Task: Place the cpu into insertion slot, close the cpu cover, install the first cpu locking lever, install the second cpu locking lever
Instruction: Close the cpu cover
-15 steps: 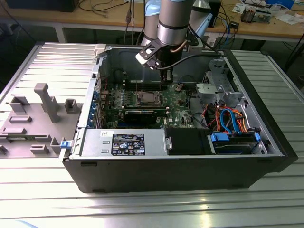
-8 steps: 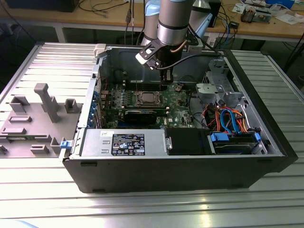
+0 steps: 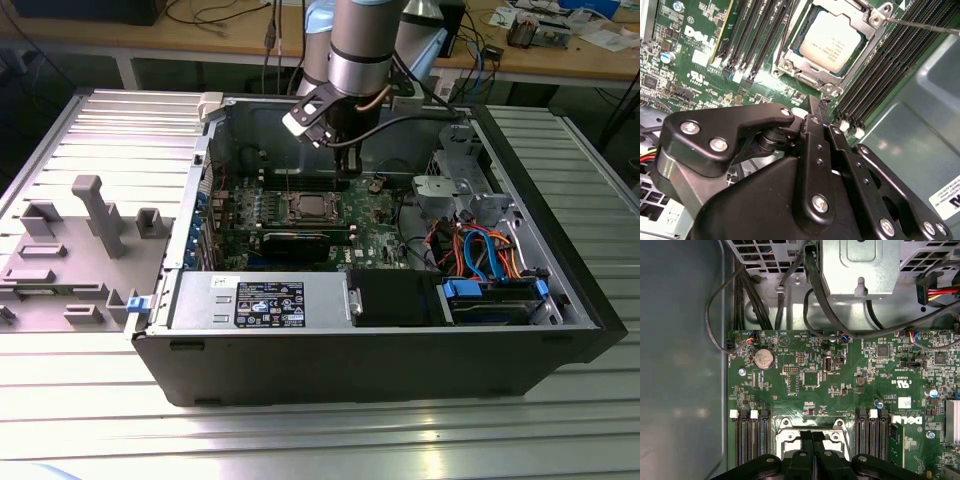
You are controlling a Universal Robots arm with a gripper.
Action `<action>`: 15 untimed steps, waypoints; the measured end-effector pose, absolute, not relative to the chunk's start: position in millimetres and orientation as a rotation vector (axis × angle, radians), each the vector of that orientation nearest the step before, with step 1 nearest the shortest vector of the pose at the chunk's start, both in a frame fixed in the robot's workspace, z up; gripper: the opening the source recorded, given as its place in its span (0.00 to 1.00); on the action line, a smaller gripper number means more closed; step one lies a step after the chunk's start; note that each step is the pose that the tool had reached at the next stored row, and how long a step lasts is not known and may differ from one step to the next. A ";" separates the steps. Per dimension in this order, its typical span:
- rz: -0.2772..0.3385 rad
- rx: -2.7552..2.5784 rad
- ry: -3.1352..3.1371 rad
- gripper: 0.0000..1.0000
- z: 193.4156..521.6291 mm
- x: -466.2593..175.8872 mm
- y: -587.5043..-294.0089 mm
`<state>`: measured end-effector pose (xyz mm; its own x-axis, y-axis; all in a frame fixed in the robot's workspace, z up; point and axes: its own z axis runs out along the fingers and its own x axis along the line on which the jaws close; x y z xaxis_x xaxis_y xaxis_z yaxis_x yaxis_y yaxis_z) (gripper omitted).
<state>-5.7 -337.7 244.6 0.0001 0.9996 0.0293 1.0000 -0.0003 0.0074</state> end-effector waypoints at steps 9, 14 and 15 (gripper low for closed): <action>-0.041 -2.210 -2.210 0.11 236.1 -19.6 -337.7; -0.042 -2.210 -2.209 0.11 232.7 -28.3 -337.8; -0.042 -2.209 -2.209 0.11 232.5 -28.6 -337.7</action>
